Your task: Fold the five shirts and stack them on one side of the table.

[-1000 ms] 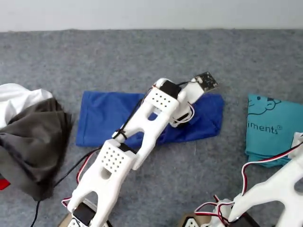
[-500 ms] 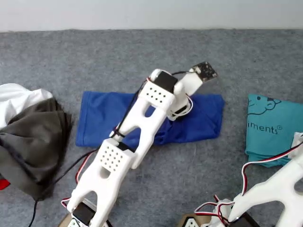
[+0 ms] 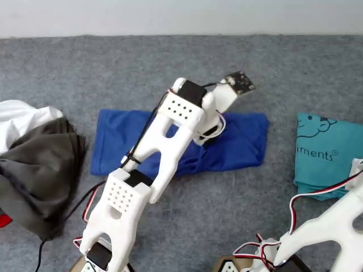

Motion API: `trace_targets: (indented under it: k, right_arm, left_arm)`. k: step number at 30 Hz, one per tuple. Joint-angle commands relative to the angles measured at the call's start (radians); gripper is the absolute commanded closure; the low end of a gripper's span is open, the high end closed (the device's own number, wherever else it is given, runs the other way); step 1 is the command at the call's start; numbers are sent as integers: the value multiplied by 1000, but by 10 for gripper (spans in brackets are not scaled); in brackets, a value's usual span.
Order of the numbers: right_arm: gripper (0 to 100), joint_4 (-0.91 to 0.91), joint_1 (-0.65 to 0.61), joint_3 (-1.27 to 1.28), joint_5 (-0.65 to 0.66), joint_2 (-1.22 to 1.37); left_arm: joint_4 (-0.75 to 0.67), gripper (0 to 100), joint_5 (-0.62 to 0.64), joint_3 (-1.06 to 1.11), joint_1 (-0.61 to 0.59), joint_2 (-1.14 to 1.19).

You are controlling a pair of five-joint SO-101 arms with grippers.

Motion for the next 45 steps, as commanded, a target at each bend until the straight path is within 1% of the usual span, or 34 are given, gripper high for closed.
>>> trace_targets:
  k: [1, 14, 19, 22, 27, 29, 31, 33, 40, 45]
  right_arm:
    - [987, 38, 4, -40, 6, -22]
    - [987, 38, 4, -40, 6, -22]
    - [987, 38, 4, -40, 6, -22]
    - [987, 38, 4, -40, 6, -22]
    - [987, 38, 4, -40, 6, -21]
    - [987, 38, 4, -40, 6, -21]
    - [987, 38, 4, -40, 6, -21]
    - [987, 38, 5, -40, 6, -21]
    - [987, 38, 4, -40, 6, -21]
    - [987, 38, 4, -40, 5, -21]
  left_arm:
    - [21, 823, 2, 22, 6, -69]
    - [21, 825, 2, 28, 8, -83]
    - [23, 862, 3, 39, -2, -83]
    - [23, 863, 3, 87, 60, -89]
    - [21, 863, 9, 140, 213, -89]
    - [20, 863, 9, 140, 250, -83]
    - [12, 863, 9, 142, 259, -81]
    - [-2, 863, 9, 143, 239, -81]
    - [-5, 863, 2, 143, 98, -81]
    - [-72, 863, 0, 145, -20, -80]
